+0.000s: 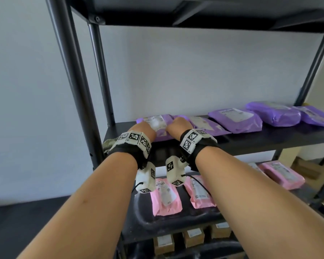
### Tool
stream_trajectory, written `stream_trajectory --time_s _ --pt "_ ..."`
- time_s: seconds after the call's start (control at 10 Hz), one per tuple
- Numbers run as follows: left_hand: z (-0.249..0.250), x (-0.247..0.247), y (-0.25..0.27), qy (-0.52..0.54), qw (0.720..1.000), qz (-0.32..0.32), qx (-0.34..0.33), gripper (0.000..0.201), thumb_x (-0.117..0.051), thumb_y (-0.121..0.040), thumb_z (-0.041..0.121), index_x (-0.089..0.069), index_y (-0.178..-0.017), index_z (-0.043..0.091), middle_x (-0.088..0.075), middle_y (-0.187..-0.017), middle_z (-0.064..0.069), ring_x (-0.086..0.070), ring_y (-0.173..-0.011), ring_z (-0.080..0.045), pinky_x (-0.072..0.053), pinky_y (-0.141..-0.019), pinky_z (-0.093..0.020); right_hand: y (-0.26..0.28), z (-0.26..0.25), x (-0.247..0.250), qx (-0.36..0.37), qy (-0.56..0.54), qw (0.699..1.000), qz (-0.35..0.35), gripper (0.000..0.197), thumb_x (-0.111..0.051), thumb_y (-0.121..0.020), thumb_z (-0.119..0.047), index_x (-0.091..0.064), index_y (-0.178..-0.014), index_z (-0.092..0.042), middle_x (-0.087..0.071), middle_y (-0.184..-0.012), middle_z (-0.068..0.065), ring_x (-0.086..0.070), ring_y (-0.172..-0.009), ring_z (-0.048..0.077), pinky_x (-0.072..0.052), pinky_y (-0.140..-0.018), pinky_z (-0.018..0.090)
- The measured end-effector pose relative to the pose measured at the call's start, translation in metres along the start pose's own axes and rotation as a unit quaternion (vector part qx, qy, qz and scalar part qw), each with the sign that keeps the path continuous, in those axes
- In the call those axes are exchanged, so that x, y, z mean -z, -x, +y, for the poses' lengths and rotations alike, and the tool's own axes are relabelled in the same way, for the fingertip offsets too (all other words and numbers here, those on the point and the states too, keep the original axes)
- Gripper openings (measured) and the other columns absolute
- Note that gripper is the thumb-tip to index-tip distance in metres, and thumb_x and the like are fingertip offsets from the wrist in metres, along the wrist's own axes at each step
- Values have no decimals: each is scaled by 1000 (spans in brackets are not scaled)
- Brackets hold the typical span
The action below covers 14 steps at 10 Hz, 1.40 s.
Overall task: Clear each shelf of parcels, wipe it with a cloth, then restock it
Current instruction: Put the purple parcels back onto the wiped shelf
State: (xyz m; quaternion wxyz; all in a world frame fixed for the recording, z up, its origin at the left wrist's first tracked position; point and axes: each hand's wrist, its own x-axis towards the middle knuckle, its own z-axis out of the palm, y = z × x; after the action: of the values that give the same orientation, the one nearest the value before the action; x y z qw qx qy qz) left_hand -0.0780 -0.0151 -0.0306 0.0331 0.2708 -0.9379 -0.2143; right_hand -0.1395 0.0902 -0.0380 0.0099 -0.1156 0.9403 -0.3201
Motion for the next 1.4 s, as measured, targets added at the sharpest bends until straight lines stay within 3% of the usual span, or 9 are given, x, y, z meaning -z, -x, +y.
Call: stream_trajectory --time_s 0.3,0.5,0.6,0.7,0.9,1.0,1.1,1.3,1.4 --pt "14 -7 5 -78 993 24 -81 46 -46 -96 20 -19 -66 -3 -61 -121 -15 -58 -112 -31 -46 -85 -33 0 6 17 2 155 988 4 35 -48 -97 -22 -55 -126 -3 -59 -125 14 -57 -116 29 -45 -101 36" --pt "21 -14 7 -85 992 16 -89 44 -42 -98 19 -18 -65 0 -59 -125 -16 -56 -115 -31 -45 -89 -33 0 16 23 -4 123 992 16 37 -53 -96 -21 -51 -131 -7 -58 -127 12 -56 -117 27 -45 -98 31" --pt "27 -18 3 -76 996 2 -50 37 -48 -97 27 -39 -86 -7 -58 -124 -14 -56 -115 -29 -44 -90 -34 5 18 21 -1 97 995 12 14 -55 -93 -19 -56 -103 -9 -57 -105 11 -58 -101 26 -44 -85 30" --pt "28 -14 9 -89 996 -14 12 59 -53 -95 27 -23 -141 5 -49 -132 -13 -50 -121 -29 -41 -93 -35 13 15 21 10 83 996 9 5 -52 -92 -16 -49 -89 -13 -49 -95 10 -46 -85 25 -37 -74 29" --pt "-1 2 44 -52 993 76 -73 41 -43 -90 15 -49 -131 19 -53 -129 -8 -50 -119 -29 -38 -102 -41 40 4 16 42 49 995 70 22 -47 -90 -9 -44 -70 -17 -46 -82 9 -44 -82 28 -32 -69 28" --pt "-22 11 67 -12 982 135 -130 43 -46 -90 13 -49 -132 18 -52 -128 -9 -50 -117 -29 -40 -100 -42 64 -8 13 55 5 994 89 31 -49 -90 -8 -64 -117 -7 -63 -120 12 -57 -113 30 -44 -89 31" --pt "-46 20 88 2 973 156 -171 42 -46 -90 12 -52 -130 18 -53 -125 -9 -52 -112 -28 -44 -95 -41 89 -26 5 34 -20 994 99 36 -51 -91 -12 -60 -126 -8 -59 -129 12 -54 -120 30 -43 -100 37" --pt "-107 29 121 17 955 187 -230 38 -49 -87 10 -59 -123 18 -55 -123 -6 -53 -113 -26 -47 -91 -38 148 -47 -27 62 -52 989 121 22 -48 -91 -10 -67 -101 -5 -66 -101 13 -60 -101 31 -41 -77 29" --pt "-134 34 135 16 954 180 -239 40 -46 -86 8 -59 -123 17 -55 -123 -7 -53 -112 -27 -47 -90 -38 169 -56 -44 50 -46 989 133 26 -51 -88 -8 -68 -107 -11 -67 -110 11 -60 -106 31 -45 -84 29"
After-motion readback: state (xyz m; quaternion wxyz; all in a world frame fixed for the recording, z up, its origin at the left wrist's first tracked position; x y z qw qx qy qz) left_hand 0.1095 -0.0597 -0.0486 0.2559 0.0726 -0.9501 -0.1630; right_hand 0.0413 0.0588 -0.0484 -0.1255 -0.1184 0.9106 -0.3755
